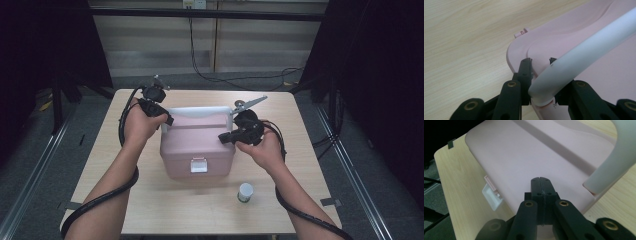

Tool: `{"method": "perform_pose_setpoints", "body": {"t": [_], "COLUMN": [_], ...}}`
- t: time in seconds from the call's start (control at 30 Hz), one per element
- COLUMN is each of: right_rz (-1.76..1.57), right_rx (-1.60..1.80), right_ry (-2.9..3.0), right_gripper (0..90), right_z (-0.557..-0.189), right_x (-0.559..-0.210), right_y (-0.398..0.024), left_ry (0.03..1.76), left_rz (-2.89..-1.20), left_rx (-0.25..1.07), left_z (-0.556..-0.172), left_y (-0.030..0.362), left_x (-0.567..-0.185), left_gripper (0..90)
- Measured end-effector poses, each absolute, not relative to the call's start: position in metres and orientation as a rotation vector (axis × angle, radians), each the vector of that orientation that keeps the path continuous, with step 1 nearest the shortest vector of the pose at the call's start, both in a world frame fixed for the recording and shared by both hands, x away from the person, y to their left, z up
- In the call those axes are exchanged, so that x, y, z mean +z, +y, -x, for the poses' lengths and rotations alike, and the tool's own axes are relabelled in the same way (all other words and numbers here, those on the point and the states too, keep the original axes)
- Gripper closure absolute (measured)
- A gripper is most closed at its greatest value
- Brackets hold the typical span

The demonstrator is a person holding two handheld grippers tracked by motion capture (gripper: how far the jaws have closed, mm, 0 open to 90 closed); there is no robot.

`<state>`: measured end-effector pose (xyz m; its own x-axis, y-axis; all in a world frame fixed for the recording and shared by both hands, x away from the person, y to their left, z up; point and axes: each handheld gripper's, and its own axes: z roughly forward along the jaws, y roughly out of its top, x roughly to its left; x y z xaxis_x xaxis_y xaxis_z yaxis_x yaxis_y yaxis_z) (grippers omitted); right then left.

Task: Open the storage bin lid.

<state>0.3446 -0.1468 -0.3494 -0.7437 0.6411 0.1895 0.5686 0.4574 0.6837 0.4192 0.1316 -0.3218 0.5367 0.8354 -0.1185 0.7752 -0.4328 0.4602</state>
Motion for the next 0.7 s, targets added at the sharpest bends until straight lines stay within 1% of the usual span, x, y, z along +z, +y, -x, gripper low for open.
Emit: {"method": "perform_pose_setpoints", "body": {"t": [0.43,0.7], "right_rz": [-1.093,-1.13], "right_rx": [1.16,1.099], "right_ry": [2.574,2.58], "right_gripper": [90.0,90.0], "right_z": [-0.338,-0.337], "right_x": [-0.349,-0.361], "right_y": [-0.174,-0.191], "left_ry": [1.283,1.282], "left_rz": [-2.326,-2.297], "left_rx": [0.181,0.182], "left_z": [-0.42,-0.42], "left_y": [0.131,0.133], "left_x": [-0.319,-0.311], "left_gripper": [71.7,71.8]}}
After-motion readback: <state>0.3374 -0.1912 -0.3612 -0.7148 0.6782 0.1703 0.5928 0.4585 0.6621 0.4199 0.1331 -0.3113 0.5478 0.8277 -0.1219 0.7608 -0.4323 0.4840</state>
